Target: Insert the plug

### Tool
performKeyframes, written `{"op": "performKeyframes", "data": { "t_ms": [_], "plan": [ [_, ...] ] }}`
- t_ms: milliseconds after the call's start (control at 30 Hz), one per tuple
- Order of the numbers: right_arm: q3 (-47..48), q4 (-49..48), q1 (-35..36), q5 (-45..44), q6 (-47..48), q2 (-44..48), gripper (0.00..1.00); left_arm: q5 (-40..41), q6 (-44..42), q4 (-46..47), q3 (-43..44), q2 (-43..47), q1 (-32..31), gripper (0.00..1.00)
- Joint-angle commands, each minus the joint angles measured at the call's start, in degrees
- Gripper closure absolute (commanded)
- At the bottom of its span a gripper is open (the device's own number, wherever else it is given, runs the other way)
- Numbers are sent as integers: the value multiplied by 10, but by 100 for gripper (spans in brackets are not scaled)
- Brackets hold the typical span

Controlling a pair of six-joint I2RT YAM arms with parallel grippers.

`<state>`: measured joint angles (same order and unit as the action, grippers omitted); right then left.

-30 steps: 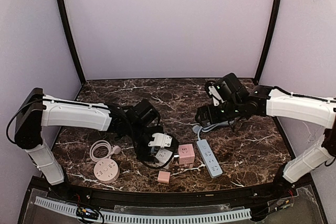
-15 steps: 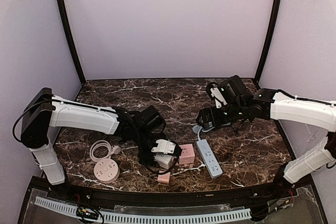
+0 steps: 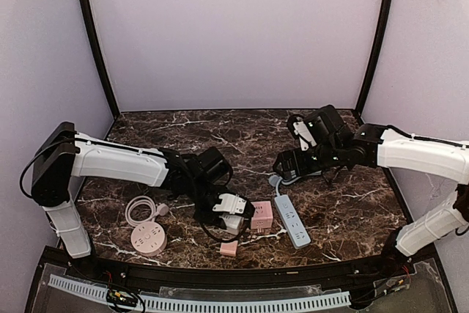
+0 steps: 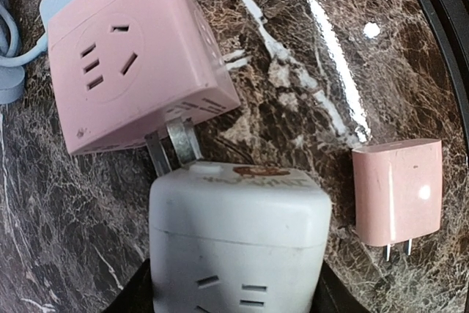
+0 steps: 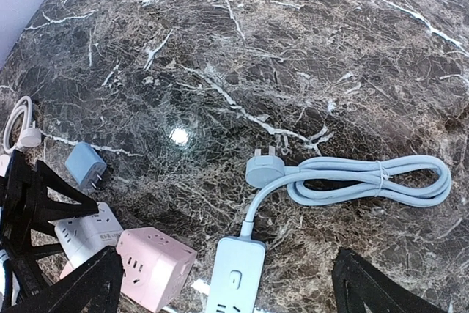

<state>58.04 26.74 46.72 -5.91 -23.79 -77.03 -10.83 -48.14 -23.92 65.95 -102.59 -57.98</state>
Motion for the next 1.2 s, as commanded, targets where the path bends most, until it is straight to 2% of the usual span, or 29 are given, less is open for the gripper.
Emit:
{"op": "performKeyframes", "data": {
  "t_ms": [0, 167, 433, 533, 767, 933, 1167],
  "plan": [
    [0, -13, -3, 15, 7, 3, 1, 2, 8, -22, 7, 38, 2, 64],
    [10, -15, -3, 52, 3, 23, 1, -48, 97, -27, 21, 91, 27, 66],
    [24, -18, -3, 151, -47, 55, 1, -130, 226, 95, -24, 176, 34, 64],
    [28, -17, -3, 188, -78, 69, 1, -143, 285, 144, -36, 188, 34, 64],
    [34, -1, -3, 265, -135, 87, 1, -208, 351, 233, -67, 203, 42, 64],
    [26, 17, -1, 300, -160, 90, 1, -166, 419, 307, -82, 209, 44, 67],
    [44, 40, 26, 275, -180, 83, 1, -47, 436, 408, -127, 214, 44, 71]
  ]
}}
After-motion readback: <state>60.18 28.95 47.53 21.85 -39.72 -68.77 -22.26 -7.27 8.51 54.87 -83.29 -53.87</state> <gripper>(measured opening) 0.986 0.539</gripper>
